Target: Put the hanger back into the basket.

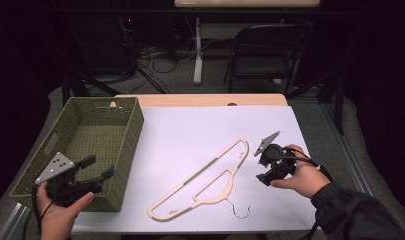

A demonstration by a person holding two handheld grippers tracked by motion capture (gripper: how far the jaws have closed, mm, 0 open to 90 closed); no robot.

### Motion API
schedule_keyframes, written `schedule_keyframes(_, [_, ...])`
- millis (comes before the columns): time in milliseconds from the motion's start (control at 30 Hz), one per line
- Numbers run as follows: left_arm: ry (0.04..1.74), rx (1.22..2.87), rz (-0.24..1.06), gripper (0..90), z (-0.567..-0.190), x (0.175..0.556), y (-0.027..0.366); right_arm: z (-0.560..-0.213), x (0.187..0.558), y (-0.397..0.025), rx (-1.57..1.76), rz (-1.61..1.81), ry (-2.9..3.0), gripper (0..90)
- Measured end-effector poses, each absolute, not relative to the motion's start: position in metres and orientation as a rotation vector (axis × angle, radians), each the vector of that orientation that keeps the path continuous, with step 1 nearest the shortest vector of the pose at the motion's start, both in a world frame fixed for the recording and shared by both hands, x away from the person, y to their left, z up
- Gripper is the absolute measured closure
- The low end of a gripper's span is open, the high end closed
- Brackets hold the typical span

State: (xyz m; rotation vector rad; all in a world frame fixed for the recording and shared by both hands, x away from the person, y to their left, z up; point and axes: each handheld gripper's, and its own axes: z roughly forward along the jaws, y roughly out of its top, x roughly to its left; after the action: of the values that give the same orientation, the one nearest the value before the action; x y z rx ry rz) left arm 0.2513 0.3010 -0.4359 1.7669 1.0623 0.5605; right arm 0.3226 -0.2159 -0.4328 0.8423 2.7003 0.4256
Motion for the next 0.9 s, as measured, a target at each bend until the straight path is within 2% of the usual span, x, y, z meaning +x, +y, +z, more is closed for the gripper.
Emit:
schedule_keyframes(33, [1.062, 1.768, 0.560, 23.1, -0.436, 0.251, 0.301, -0.433, 0.324, -0.214, 0.816, 0.404, 2.714, 39.8])
schedule_keyframes(300, [1.065, 1.768, 0.556, 23.4, -0.436, 0.250, 0.301, -0.436, 0.328, -0.210, 0.769, 0.313, 2.747, 41.3])
schedule_keyframes(400, [1.066, 1.771, 0.556, 23.4, -0.436, 0.250, 0.300, -0.435, 0.329, -0.209, 0.757, 0.297, 2.760, 44.5])
schedule_keyframes(900, [1.058, 1.779, 0.555, 23.5, -0.437, 0.250, 0.298, -0.439, 0.338, -0.197, 0.702, 0.207, 2.830, 45.0])
